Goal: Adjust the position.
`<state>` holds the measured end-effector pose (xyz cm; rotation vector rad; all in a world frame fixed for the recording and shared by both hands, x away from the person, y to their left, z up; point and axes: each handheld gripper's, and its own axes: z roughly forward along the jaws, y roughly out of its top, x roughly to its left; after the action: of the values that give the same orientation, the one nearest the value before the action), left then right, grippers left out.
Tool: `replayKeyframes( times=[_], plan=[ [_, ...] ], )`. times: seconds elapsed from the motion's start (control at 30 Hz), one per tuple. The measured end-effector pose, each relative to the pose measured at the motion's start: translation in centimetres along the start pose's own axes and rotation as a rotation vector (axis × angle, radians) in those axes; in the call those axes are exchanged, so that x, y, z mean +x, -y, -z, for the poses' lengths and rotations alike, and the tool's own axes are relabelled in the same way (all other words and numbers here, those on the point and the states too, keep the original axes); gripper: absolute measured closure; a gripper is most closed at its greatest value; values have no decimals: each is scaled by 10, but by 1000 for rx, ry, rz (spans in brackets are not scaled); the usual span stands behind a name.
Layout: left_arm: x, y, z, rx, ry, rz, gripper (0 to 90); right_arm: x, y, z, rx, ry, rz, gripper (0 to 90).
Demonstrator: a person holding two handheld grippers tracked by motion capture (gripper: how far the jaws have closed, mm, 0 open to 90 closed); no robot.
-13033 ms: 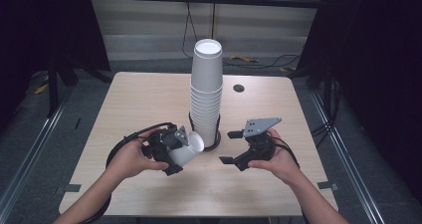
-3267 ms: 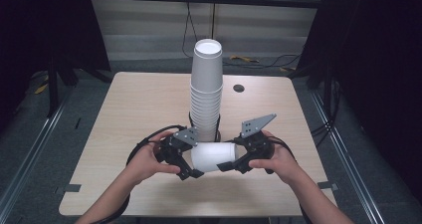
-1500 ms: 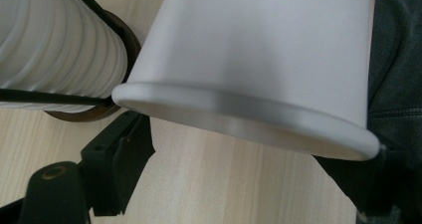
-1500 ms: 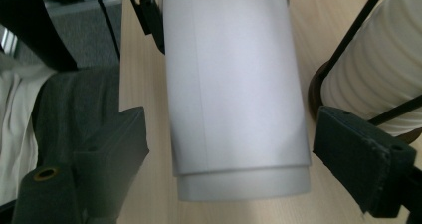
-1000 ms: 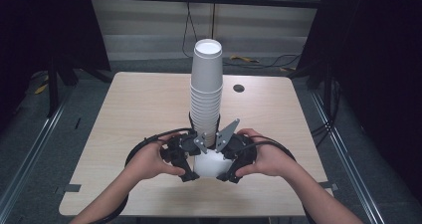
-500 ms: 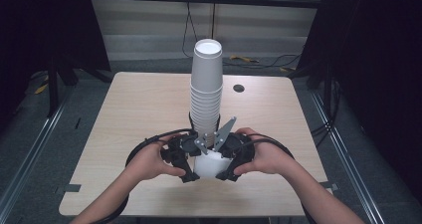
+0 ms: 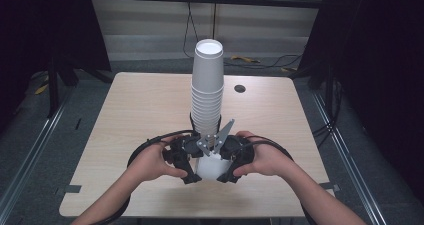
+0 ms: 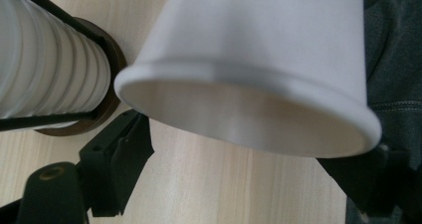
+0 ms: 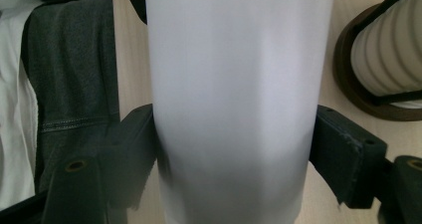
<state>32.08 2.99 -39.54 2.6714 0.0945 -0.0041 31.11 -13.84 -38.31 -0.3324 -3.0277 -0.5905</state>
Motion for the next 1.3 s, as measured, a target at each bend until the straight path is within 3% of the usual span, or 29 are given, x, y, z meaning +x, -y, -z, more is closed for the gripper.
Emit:
replayKeyframes(
  times=[0.1,0.13,0.2,0.23,0.3,0.33,0.37,0.4,0.43,0.47,0.5,0.53,0.6,0.67,0.77,0.8,0.83,1.0,1.03,1.1,1.13,1.23,1.3],
  plan=[
    [1,-1,1,17,4,-24,163,-1,1,-1,11,2,23,245],
    [5,-2,5,74,-3,-93,163,0,1,-3,16,2,2,247],
    [5,-2,5,74,-4,-93,161,1,1,-3,14,6,-4,248],
    [3,-1,3,46,0,-62,161,0,1,-3,10,8,-2,249],
    [3,0,4,27,-9,-58,157,0,2,-3,-1,17,-4,250],
    [1,1,2,-27,-19,-19,154,-2,3,-3,-13,24,35,250],
    [1,1,2,-27,-19,-19,150,-2,3,-3,-13,24,35,250],
    [6,2,7,19,-8,-86,145,-1,4,-4,-32,22,17,249],
    [2,4,4,-35,-2,-20,141,-1,4,-4,-34,19,9,248],
    [5,4,5,-18,-1,-57,137,-1,5,-4,-39,19,16,248],
    [3,5,5,-44,-5,-35,134,-1,6,-4,-42,18,14,248],
    [5,5,7,-36,-10,-71,132,-1,6,-4,-38,17,5,248],
    [6,4,9,-43,-9,-80,130,-1,8,-4,-41,19,-3,248],
    [5,5,10,-64,-13,-50,128,-1,9,-5,-45,18,-4,248],
    [7,6,12,-67,-23,-53,128,-2,12,-4,-45,19,-18,248],
    [8,7,15,-53,-29,-64,128,-4,13,-4,-51,29,4,248],
    [9,9,16,-96,-24,-31,116,-5,17,-3,-63,25,-15,248],
    [11,15,17,-107,-34,-13,120,-8,25,1,-94,25,-29,245],
    [12,16,18,-108,-36,-13,120,-8,26,1,-81,31,-37,245],
    [13,17,18,-110,-35,-9,121,-9,28,0,-94,35,-27,244],
    [13,17,18,-114,-32,-4,121,-9,30,0,-101,10,-47,243],
    [14,18,20,-137,-16,9,123,-11,35,-1,-101,26,-59,242],
    [16,18,25,-167,-5,4,123,-13,38,-2,-130,24,-71,241]
  ],
)
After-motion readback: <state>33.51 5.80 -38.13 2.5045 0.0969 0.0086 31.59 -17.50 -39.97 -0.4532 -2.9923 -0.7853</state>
